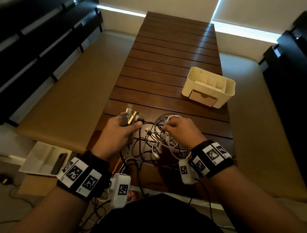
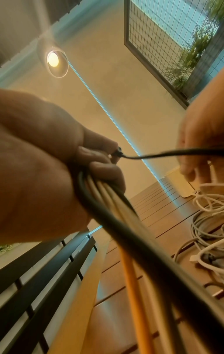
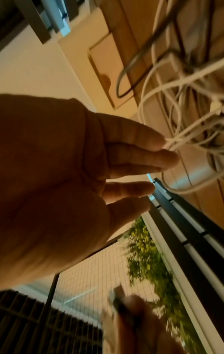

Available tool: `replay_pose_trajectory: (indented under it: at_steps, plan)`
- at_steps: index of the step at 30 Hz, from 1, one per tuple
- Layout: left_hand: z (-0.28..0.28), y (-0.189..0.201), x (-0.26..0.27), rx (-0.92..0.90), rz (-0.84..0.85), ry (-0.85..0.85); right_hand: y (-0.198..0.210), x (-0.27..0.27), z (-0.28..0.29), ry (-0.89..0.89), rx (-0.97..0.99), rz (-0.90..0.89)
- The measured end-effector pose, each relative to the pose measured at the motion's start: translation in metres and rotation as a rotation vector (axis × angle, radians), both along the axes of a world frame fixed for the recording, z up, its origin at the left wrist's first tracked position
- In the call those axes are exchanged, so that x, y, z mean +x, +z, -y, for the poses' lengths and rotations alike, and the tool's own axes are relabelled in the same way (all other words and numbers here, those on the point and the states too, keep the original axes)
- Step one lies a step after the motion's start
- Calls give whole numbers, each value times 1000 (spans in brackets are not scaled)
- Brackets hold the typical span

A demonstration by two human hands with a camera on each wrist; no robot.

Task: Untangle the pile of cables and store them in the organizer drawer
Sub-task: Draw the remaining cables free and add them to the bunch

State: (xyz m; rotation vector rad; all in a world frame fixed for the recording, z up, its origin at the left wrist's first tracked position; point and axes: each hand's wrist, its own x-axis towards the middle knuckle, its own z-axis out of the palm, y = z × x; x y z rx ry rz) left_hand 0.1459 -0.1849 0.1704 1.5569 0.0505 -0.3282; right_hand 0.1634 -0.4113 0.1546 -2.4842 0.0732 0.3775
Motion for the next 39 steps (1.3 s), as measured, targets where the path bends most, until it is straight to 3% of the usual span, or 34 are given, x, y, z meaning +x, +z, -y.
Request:
replay_pose_trajectory:
  at_steps: [4, 7, 9, 15, 21, 32, 39]
  plan:
    - [3, 3, -2, 27, 18, 7, 15, -4, -22, 39, 125, 205]
    - [3, 4, -4, 44, 33, 0, 32, -10, -33, 60, 472, 94]
    - [4, 5, -6, 58, 62, -3, 36, -11, -38, 79, 546, 69]
    - [1, 9, -12, 77, 88, -47, 42, -15, -40, 144, 580, 81]
    - [2, 16, -19, 110, 164, -129, 48, -15, -42, 36, 678, 122]
    - [3, 17, -23, 145, 233, -140, 51, -20, -49, 75, 718, 70]
    - [2, 6, -24, 58, 152, -81, 53, -18, -49, 112, 594, 125]
